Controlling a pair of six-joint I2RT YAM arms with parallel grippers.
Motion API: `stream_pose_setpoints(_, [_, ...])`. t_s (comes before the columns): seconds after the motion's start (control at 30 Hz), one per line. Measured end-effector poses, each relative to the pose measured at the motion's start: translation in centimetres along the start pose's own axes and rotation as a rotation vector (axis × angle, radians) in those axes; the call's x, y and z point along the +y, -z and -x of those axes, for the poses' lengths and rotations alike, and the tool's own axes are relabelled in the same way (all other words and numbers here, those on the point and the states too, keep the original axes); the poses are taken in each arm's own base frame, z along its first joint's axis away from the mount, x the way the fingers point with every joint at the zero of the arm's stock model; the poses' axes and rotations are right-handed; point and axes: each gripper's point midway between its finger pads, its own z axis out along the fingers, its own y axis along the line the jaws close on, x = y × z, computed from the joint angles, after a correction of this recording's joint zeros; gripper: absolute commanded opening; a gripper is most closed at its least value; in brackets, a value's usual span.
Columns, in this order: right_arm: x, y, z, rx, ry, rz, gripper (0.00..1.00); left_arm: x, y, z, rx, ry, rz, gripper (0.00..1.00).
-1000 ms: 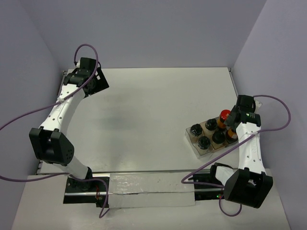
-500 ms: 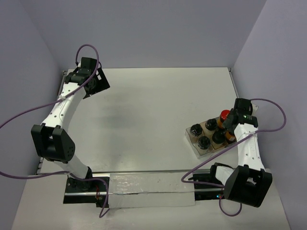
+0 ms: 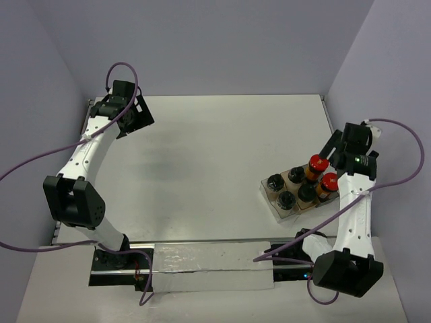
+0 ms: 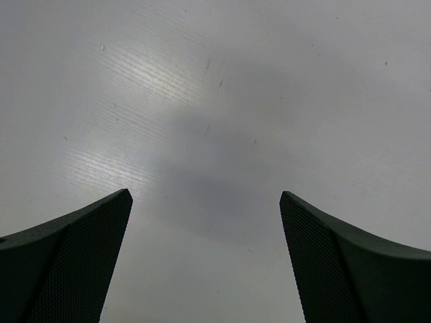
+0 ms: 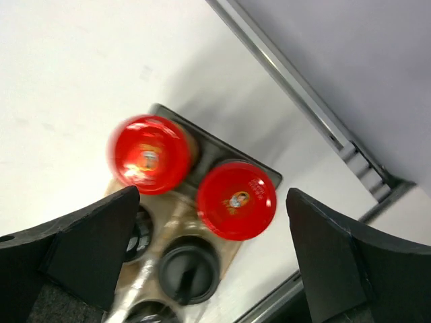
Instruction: Organize the condiment bottles
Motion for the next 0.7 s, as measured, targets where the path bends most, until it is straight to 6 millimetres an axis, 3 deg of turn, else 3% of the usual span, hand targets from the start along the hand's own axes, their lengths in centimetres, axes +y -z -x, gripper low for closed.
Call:
stream_pose_setpoints(0.17, [3.5,4.9,5.8,-0.125,-0.005,0.163,1.00,-0.3,1.1,0.4,-0.016,0.010,-0.030,0.99])
stream_pose_setpoints(0.27, [8.6,8.1,7.6,-0.173,0.079,0.314,1.00,-0.5,2.2,0.8,-0.031,0.020,-0.060,1.00])
stream_pose_setpoints(0.4, [16.3,11.5,6.2,-0.147,0.232,0.521,1.00,-0.7,3.3,1.1,-0.046,0.031,-0.087,0.99])
stream_pose_setpoints(0.5, [21.1,12.8,4.3,-0.119,0.318,0.627,1.00,-0.6,4.3,1.5,-0.064,0.037,-0.104,1.00])
stream_pose_setpoints(0.6, [23.8,12.9,1.7,-0.067,0.394,0.676,1.00,-0.5,5.7,1.9,-0.094,0.046,-0.122,1.00])
stream_pose_setpoints(0.7, [24.9,13.0,1.0,-0.061,0.411,0.696,1.00,-0.3,7.0,2.4,-0.123,0.054,-0.139,1.00])
